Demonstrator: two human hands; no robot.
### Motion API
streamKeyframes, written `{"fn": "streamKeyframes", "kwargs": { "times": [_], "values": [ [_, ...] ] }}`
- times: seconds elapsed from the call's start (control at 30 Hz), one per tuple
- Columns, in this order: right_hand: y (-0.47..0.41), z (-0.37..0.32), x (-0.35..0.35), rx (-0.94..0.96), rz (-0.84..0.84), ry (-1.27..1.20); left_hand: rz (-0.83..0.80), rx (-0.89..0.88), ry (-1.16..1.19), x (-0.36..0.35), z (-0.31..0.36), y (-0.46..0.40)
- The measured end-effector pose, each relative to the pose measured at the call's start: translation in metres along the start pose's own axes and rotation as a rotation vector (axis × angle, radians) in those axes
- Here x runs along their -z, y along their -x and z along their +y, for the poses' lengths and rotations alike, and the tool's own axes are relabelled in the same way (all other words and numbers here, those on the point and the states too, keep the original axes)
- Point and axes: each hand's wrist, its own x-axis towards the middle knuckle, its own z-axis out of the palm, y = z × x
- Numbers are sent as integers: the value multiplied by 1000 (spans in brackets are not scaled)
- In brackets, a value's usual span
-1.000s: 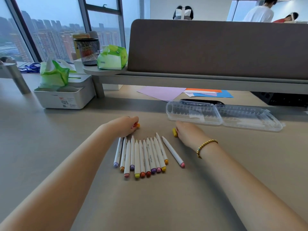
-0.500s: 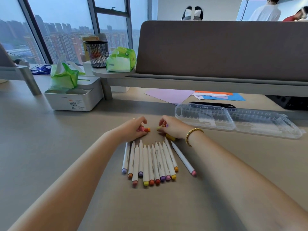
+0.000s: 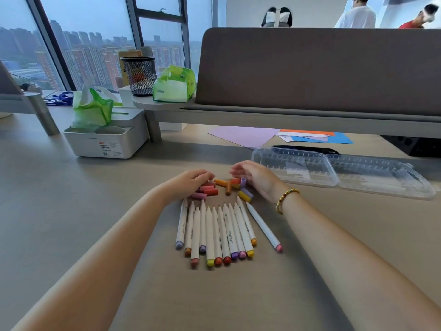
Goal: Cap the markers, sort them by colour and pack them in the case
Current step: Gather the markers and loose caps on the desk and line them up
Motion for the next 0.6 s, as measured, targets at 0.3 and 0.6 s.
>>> {"fn": "streamKeyframes", "kwargs": {
  "times": [0.3, 0.6],
  "values": [
    [17, -6, -7, -2, -132, 138, 36, 69, 92, 1, 3, 6],
    [27, -7, -2, 15, -97, 301, 149, 31, -1, 8, -8, 12]
  ]
}}
